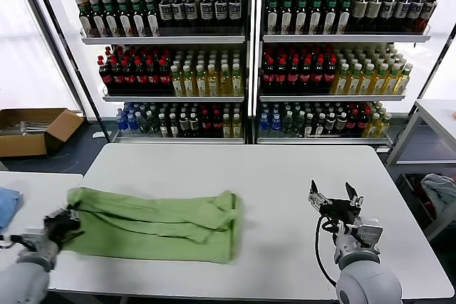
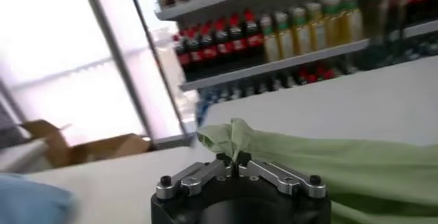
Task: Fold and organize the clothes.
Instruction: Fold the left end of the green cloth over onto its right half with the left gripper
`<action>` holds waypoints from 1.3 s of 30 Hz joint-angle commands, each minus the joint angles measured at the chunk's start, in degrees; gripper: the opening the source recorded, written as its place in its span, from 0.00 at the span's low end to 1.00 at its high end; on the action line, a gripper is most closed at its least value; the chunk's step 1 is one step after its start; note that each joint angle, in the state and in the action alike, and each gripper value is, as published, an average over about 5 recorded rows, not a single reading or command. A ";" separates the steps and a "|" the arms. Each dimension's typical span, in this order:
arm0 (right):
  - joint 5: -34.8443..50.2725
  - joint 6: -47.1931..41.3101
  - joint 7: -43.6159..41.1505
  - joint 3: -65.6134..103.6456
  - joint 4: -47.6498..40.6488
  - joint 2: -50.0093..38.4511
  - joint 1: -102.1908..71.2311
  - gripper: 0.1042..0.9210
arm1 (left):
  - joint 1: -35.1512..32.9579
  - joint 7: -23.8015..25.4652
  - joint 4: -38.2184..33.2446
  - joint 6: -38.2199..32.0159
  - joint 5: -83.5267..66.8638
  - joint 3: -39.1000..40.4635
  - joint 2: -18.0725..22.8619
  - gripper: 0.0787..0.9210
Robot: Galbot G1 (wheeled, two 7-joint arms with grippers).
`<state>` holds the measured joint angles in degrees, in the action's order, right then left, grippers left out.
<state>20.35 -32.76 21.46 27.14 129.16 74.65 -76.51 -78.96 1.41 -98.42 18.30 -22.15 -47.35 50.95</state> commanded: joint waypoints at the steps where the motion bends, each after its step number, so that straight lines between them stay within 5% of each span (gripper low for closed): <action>1: -0.26 -0.03 0.11 -0.15 0.30 0.42 0.15 0.88 | 3.70 1.11 9.89 -1.04 -2.50 -5.80 -12.34 0.02; 17: -3.06 0.24 -0.83 1.00 4.73 1.27 -5.48 0.88 | 0.87 -6.51 -19.25 6.17 -2.22 16.57 14.87 0.02; 39: -5.89 1.68 -1.16 1.88 5.24 3.83 -10.40 0.88 | 6.16 -7.22 -18.44 9.58 0.98 27.87 17.07 0.02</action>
<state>14.83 -31.18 20.37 28.86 134.19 78.22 -85.98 -74.03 -5.34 -115.55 26.98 -21.66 -23.32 66.29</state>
